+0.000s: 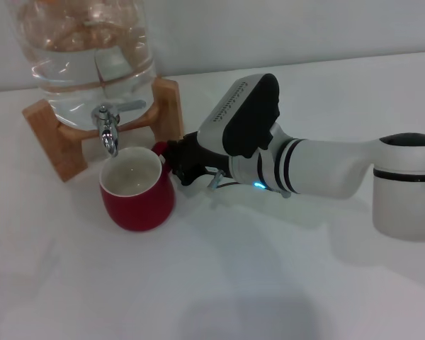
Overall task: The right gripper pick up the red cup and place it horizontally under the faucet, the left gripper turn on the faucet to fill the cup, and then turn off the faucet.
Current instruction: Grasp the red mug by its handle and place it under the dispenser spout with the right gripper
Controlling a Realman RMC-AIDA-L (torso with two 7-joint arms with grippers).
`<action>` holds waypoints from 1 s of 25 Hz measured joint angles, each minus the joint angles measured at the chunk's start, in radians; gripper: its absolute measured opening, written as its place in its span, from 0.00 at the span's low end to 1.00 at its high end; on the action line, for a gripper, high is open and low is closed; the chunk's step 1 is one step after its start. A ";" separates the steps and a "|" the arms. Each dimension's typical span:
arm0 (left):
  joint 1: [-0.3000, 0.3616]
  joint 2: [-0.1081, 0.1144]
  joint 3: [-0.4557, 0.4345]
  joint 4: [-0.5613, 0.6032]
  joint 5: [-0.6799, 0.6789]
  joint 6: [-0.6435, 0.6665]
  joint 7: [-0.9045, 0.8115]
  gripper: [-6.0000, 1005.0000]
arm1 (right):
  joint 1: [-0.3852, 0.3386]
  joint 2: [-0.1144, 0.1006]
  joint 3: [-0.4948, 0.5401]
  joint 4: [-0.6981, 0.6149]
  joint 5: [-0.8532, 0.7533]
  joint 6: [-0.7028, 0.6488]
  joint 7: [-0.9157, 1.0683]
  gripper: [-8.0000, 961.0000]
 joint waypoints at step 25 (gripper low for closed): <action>0.006 -0.002 0.000 0.000 -0.010 0.000 0.000 0.80 | 0.021 0.000 -0.036 -0.003 0.013 0.004 0.008 0.15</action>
